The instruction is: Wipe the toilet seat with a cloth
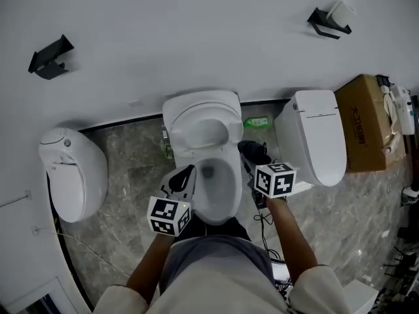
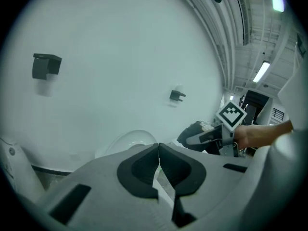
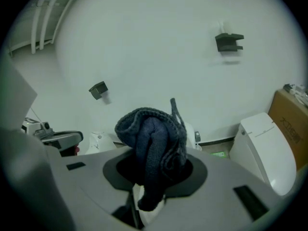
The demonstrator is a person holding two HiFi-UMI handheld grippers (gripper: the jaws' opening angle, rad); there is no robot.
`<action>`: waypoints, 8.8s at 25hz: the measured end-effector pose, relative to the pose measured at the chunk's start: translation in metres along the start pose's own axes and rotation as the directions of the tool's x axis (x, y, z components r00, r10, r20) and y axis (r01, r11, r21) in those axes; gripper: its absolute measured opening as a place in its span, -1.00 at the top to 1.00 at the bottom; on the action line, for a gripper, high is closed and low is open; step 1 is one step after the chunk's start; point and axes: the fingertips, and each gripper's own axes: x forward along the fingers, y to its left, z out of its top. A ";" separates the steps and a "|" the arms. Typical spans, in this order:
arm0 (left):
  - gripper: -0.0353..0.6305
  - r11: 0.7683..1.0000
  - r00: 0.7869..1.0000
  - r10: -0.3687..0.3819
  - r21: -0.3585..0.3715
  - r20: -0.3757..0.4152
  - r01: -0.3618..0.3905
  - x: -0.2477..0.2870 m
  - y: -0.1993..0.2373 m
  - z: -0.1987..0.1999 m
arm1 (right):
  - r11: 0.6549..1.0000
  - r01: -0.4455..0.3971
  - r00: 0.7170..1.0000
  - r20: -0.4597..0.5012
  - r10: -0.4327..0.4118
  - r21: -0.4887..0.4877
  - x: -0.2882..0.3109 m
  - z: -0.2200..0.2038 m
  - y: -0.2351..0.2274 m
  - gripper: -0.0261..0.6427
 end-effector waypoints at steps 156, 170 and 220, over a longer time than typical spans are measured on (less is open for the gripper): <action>0.65 0.850 0.689 -0.113 0.290 -0.716 0.440 0.054 -0.127 -0.599 | 0.956 0.061 0.830 -0.546 0.112 0.288 -0.004 -0.466 -0.033 0.61; 0.87 0.991 0.807 -0.063 0.062 -0.588 0.122 0.025 -0.126 -0.568 | 0.970 0.026 0.807 -0.577 0.123 0.242 0.051 -0.479 -0.062 0.61; 0.87 0.830 0.868 0.036 -0.470 -0.495 -0.302 -0.034 -0.077 -0.506 | 0.979 -0.100 0.460 -0.880 -0.115 -0.180 0.344 -0.341 -0.073 0.61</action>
